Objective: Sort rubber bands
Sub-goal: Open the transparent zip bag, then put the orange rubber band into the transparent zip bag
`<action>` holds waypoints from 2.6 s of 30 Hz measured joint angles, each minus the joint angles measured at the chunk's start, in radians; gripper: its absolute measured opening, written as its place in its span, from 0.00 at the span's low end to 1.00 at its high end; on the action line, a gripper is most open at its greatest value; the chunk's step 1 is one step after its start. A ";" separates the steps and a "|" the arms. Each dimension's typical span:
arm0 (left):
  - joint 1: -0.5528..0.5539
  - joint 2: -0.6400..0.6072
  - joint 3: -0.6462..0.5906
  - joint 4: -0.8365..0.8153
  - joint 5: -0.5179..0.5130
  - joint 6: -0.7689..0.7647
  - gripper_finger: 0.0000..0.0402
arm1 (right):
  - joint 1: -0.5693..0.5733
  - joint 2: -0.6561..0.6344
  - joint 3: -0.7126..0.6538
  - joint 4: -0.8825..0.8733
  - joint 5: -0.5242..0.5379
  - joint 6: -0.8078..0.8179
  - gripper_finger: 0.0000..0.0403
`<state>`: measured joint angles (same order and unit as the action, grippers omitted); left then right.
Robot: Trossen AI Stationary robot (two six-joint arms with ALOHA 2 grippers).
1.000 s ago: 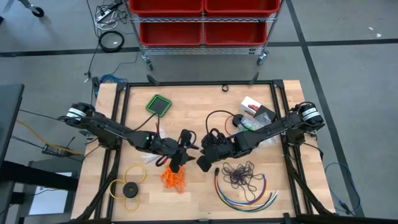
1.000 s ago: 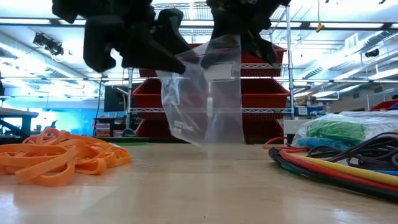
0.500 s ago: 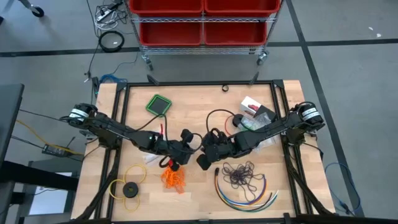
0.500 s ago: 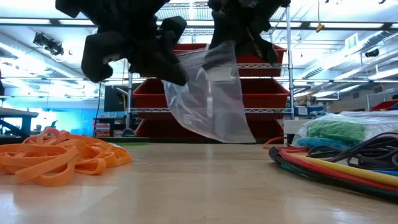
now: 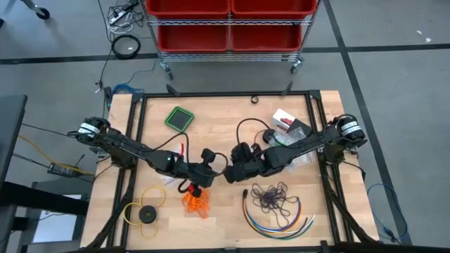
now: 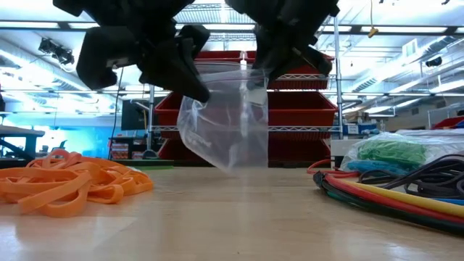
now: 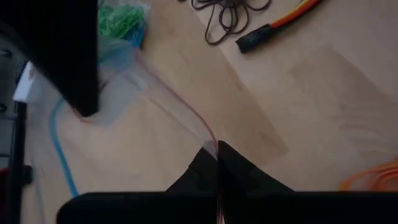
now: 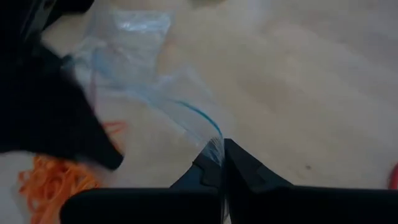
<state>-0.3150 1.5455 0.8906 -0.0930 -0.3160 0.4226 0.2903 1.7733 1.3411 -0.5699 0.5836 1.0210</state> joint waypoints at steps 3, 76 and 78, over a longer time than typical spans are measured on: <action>-0.002 0.000 0.000 -0.009 0.001 -0.044 0.01 | -0.008 0.000 0.000 -0.001 0.032 -0.001 0.00; 0.014 -0.157 -0.543 0.448 0.265 -0.616 0.43 | -0.106 -0.074 0.000 -0.023 -0.083 -0.240 0.00; 0.027 -0.120 -0.517 0.449 0.303 -0.598 0.42 | -0.106 -0.074 0.000 -0.023 -0.084 -0.241 0.00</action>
<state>-0.2884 1.4259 0.3738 0.3558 -0.0132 -0.1751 0.1842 1.6997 1.3411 -0.5930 0.4992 0.7796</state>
